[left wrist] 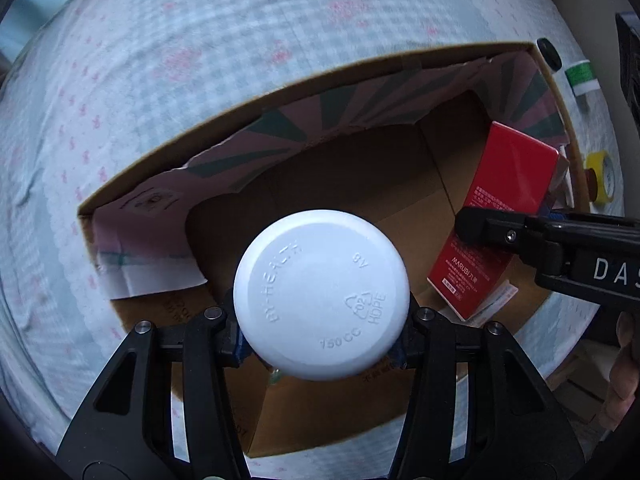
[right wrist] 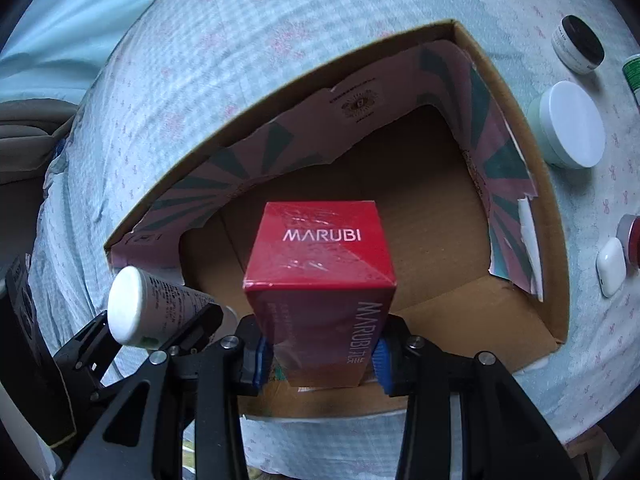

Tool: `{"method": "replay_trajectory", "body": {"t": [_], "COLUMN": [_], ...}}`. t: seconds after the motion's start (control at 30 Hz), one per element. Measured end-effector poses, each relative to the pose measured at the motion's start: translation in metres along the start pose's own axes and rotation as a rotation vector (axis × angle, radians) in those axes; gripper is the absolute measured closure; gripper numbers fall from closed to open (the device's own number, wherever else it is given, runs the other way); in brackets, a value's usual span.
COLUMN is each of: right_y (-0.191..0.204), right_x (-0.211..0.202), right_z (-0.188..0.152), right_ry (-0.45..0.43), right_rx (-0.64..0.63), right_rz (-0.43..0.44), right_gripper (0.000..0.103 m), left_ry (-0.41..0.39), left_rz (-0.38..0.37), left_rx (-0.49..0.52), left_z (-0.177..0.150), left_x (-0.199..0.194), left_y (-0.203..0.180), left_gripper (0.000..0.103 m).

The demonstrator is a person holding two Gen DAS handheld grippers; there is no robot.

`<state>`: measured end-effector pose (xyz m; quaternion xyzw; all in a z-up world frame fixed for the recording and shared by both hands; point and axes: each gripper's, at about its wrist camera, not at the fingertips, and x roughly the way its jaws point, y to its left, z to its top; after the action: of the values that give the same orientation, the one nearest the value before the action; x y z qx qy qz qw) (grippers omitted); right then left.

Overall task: Organize rigid objects
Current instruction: 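Carry the bottle and red box into the cardboard box and release both, then lift both tools away from the box toward the remaining items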

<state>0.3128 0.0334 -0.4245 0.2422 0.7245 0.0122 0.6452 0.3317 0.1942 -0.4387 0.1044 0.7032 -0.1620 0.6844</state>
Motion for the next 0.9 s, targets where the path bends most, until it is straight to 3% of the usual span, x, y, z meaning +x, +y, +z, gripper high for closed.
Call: {"method": "replay_trajectory", "body": {"t": [0.2, 0.27, 0.3, 0.33, 0.4, 0.5, 0.9], "right_y": [-0.007, -0.008, -0.009, -0.011, -0.017, -0.023, -0.005], "right_x": [0.02, 0.02, 0.019, 0.018, 0.013, 0.008, -0.019], "right_z": [0.016, 0.019, 0.019, 0.019, 0.017, 0.011, -0.017], "right_ry": [0.053, 0.056, 0.052, 0.049, 0.045, 0.067, -0.043], "right_rx": [0.029, 0.035, 0.039, 0.053, 0.096, 0.129, 0.059], "right_rz": [-0.019, -0.034, -0.049, -0.057, -0.023, 0.008, -0.015], "right_gripper": [0.066, 0.065, 0.058, 0.051, 0.0, 0.0, 0.0], "left_ry": [0.007, -0.017, -0.029, -0.043, -0.047, -0.047, -0.111], "left_rz": [-0.006, 0.003, 0.01, 0.008, -0.003, -0.008, 0.014], "left_rx": [0.044, 0.061, 0.068, 0.071, 0.064, 0.027, -0.051], "left_z": [0.009, 0.011, 0.011, 0.01, 0.008, 0.003, -0.031], "left_x": [0.005, -0.004, -0.009, -0.013, -0.019, -0.024, -0.065], "left_y": [-0.006, -0.008, -0.008, -0.007, -0.005, 0.004, 0.012], "left_gripper": [0.055, 0.024, 0.002, 0.0, 0.0, 0.0, 0.0]}}
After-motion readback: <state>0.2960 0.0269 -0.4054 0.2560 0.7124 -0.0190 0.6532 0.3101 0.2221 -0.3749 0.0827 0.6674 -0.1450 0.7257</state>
